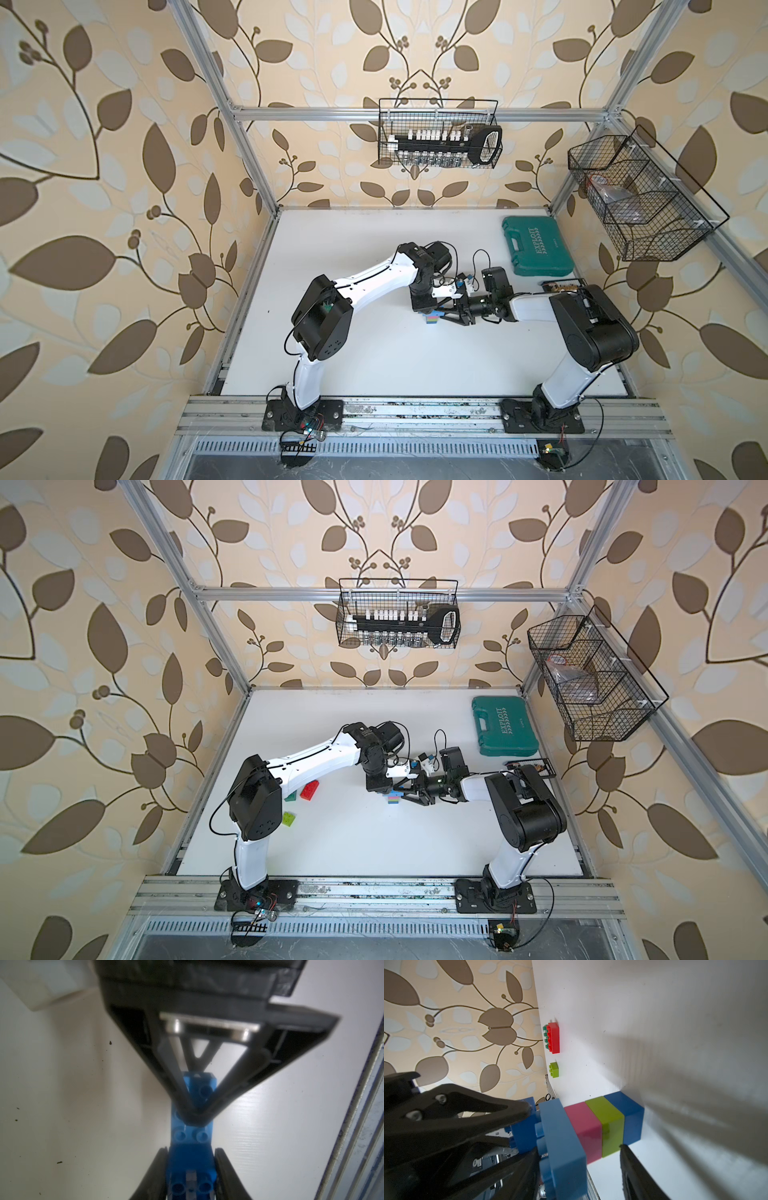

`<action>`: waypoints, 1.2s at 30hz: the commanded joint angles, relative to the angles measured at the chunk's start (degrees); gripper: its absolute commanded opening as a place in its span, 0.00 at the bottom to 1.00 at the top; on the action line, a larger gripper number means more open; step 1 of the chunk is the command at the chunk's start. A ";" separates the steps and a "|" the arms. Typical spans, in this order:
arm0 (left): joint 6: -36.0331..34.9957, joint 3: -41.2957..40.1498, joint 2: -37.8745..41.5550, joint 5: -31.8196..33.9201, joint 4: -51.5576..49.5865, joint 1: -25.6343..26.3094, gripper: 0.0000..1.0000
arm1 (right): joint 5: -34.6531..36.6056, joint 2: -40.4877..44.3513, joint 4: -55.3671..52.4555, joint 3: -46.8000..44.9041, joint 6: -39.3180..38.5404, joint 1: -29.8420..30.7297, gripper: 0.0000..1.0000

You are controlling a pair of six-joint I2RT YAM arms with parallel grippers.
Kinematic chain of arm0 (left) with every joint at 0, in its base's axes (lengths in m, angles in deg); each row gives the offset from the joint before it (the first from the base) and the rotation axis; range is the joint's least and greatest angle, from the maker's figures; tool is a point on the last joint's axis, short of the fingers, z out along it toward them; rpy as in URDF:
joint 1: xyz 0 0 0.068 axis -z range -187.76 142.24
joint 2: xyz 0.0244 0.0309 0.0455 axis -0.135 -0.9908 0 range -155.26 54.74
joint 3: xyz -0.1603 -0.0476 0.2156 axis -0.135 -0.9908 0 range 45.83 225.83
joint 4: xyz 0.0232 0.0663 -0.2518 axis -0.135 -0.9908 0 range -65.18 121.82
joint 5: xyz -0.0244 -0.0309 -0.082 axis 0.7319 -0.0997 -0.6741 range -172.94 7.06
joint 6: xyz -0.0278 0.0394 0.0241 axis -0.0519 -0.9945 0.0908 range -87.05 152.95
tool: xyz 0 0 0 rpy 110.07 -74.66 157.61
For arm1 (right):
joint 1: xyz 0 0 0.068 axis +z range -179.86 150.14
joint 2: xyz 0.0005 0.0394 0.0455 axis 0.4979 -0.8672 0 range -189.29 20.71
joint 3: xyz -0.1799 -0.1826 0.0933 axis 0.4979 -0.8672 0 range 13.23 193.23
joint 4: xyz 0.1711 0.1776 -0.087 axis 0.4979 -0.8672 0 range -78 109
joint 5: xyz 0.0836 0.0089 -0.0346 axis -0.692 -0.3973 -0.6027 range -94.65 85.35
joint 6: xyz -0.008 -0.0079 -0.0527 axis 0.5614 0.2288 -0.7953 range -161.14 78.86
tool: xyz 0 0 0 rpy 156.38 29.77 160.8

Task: Assemble a spoon with lego
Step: Assemble the lego brick with the lego brick.

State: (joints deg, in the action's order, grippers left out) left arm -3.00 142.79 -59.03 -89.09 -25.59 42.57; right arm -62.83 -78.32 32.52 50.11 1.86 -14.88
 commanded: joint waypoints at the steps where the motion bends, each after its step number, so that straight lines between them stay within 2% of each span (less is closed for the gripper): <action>1: -0.71 0.64 -3.29 -2.73 -4.45 0.21 0.11 | 7.18 -2.90 -5.96 -0.50 -0.75 -0.28 0.58; 8: 1.09 1.60 -5.91 -5.23 -8.35 -1.10 0.11 | 6.94 -2.93 -5.84 -0.50 -0.80 -0.22 0.57; 14: 2.46 -1.04 -4.26 -1.98 -3.57 -1.02 0.11 | 6.84 -3.11 -5.70 -0.50 -0.82 -0.23 0.57; 19: 2.83 0.53 -4.96 -0.71 -4.50 -0.84 0.13 | 6.81 -3.11 -5.85 -0.36 -0.82 -0.30 0.56; 21: 2.69 1.28 -4.65 0.14 -5.17 -0.84 0.27 | 6.84 -2.91 -5.94 -0.41 -0.90 -0.24 0.56; 24: 2.29 2.75 -3.81 0.49 -5.84 -0.84 0.38 | 6.75 -2.79 -6.21 -0.32 -0.95 -0.25 0.55; 27: 2.37 5.25 -3.91 1.36 -7.43 -0.84 0.46 | 6.78 -2.59 -6.29 -0.33 -1.01 -0.25 0.55; 28: 2.34 5.92 -3.94 1.80 -7.74 -0.84 0.59 | 6.87 -2.55 -6.31 -0.32 -1.08 -0.20 0.55; 30: 2.16 7.12 -4.00 2.01 -8.55 -0.76 0.71 | 6.90 -2.25 -6.36 -0.34 -1.15 -0.24 0.55; 31: 2.36 7.60 -3.92 2.32 -8.51 -0.80 0.81 | 6.98 -2.14 -6.51 -0.32 -1.13 -0.27 0.55; 32: 2.21 7.96 -3.76 2.04 -8.72 -0.76 0.99 | 6.99 -1.94 -6.65 -0.32 -1.23 -0.24 0.56; 36: 1.99 8.53 -2.87 2.94 -8.95 -0.76 0.99 | 7.00 -0.89 -7.27 -0.07 -1.52 -0.24 0.57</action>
State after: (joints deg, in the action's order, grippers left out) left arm -0.94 149.55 -63.64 -87.30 -32.24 41.78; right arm -63.13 -78.47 31.53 50.75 1.23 -14.88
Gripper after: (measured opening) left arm 0.988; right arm 0.570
